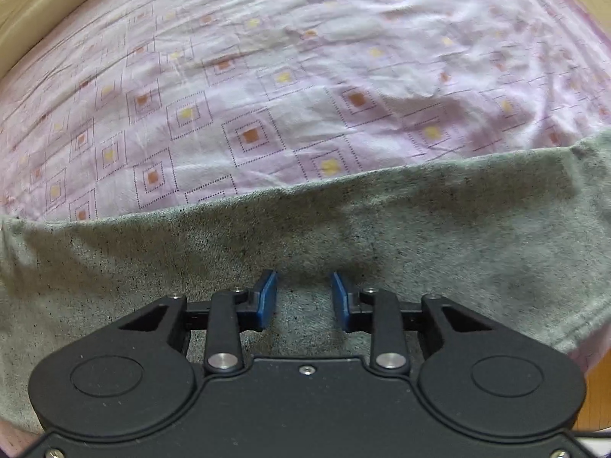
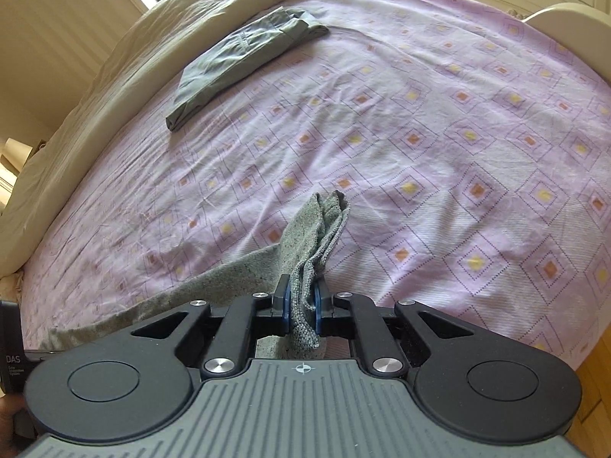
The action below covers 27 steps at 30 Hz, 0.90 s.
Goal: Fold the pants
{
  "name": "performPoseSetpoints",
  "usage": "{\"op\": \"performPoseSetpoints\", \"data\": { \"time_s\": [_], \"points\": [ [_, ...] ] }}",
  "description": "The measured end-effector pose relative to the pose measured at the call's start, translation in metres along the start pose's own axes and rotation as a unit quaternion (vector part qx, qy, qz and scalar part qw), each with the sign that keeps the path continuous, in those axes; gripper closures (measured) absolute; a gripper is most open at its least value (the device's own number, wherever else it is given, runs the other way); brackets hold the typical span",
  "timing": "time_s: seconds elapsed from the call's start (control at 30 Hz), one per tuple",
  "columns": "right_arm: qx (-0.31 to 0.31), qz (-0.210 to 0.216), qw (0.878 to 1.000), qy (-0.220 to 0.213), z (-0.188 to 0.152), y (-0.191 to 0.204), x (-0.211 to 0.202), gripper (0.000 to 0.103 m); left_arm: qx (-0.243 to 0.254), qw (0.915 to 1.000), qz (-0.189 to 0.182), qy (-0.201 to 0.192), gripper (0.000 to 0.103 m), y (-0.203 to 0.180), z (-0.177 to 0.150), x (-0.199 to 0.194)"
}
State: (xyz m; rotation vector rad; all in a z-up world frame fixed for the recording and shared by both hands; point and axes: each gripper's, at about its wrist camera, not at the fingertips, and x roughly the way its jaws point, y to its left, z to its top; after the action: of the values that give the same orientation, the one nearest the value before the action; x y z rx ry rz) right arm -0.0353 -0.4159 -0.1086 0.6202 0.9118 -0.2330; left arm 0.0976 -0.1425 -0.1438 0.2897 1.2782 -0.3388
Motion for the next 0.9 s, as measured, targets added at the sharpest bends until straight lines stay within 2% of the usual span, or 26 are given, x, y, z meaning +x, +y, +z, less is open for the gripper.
{"op": "performPoseSetpoints", "data": {
  "time_s": [0.13, 0.2, 0.27, 0.37, 0.43, 0.57, 0.7, 0.8, 0.9],
  "points": [
    [-0.004, -0.002, 1.0, -0.013, -0.003, 0.012, -0.011, 0.092, 0.022, 0.9993, -0.031, 0.002, 0.063, -0.005, -0.026, -0.012],
    [-0.009, -0.003, 1.0, -0.02, -0.006, 0.021, -0.016, 0.092, 0.042, 0.9975, -0.052, 0.021, 0.063, -0.011, -0.042, -0.007],
    [-0.014, -0.007, 1.0, -0.026, -0.009, 0.033, -0.022, 0.092, 0.066, 0.9953, -0.056, 0.043, 0.06, -0.018, -0.054, 0.004],
    [-0.022, -0.013, 0.999, -0.038, -0.014, 0.054, -0.031, 0.092, 0.113, 0.9918, -0.057, 0.021, 0.06, -0.023, -0.063, -0.001],
    [-0.032, -0.013, 0.998, -0.045, -0.019, 0.074, -0.038, 0.092, 0.109, 0.9908, -0.079, 0.015, 0.06, -0.013, -0.062, -0.009],
    [-0.072, -0.008, 0.995, -0.061, -0.033, 0.128, -0.053, 0.092, 0.072, 0.9936, -0.087, 0.002, 0.059, 0.035, -0.063, -0.024],
    [-0.121, 0.017, 0.99, -0.072, -0.055, 0.2, -0.062, 0.092, 0.033, 0.996, -0.083, 0.0, 0.059, 0.102, -0.072, -0.034],
    [-0.14, 0.048, 0.987, -0.063, -0.08, 0.253, -0.051, 0.092, 0.005, 0.9974, -0.072, -0.004, 0.059, 0.153, -0.082, -0.039],
    [-0.154, 0.078, 0.984, -0.04, -0.111, 0.299, -0.021, 0.092, -0.023, 0.9982, -0.056, -0.006, 0.059, 0.201, -0.09, -0.039]
  ]
}}
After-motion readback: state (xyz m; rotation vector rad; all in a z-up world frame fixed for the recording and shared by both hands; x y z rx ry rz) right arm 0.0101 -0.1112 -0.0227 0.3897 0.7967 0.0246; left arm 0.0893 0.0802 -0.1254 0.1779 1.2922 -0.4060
